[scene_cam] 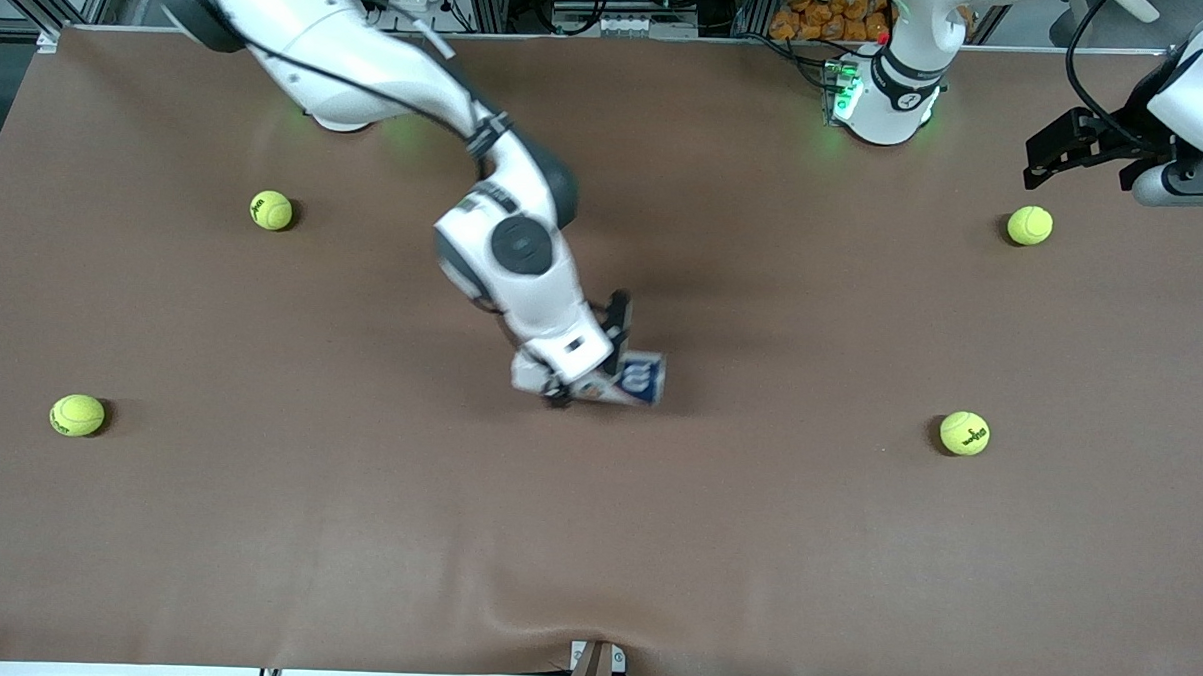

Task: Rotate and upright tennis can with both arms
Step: 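Carry the can with the right gripper to the table center, lay it down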

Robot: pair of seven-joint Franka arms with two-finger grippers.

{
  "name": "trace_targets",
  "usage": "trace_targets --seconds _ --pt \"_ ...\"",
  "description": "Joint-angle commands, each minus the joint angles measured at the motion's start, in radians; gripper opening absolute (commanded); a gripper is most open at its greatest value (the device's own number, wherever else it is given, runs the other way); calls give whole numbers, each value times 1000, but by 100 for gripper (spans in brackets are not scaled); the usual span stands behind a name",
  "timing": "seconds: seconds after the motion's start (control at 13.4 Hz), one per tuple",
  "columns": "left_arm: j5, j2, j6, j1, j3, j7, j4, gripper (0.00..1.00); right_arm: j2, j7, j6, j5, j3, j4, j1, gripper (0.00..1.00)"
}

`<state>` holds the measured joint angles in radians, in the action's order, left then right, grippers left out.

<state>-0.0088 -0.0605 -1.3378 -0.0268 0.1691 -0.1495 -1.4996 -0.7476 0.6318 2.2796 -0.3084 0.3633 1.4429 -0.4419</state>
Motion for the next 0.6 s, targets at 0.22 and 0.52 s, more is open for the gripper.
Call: trace_targets --seconds 0.22,0.52 --pt "9 19 -15 -1 4 19 7 100 -1 8 173 -31 -9 180 -21 81" --pt "7 39 -30 -5 4 19 6 100 -7 8 189 -31 -12 186 -8 81"
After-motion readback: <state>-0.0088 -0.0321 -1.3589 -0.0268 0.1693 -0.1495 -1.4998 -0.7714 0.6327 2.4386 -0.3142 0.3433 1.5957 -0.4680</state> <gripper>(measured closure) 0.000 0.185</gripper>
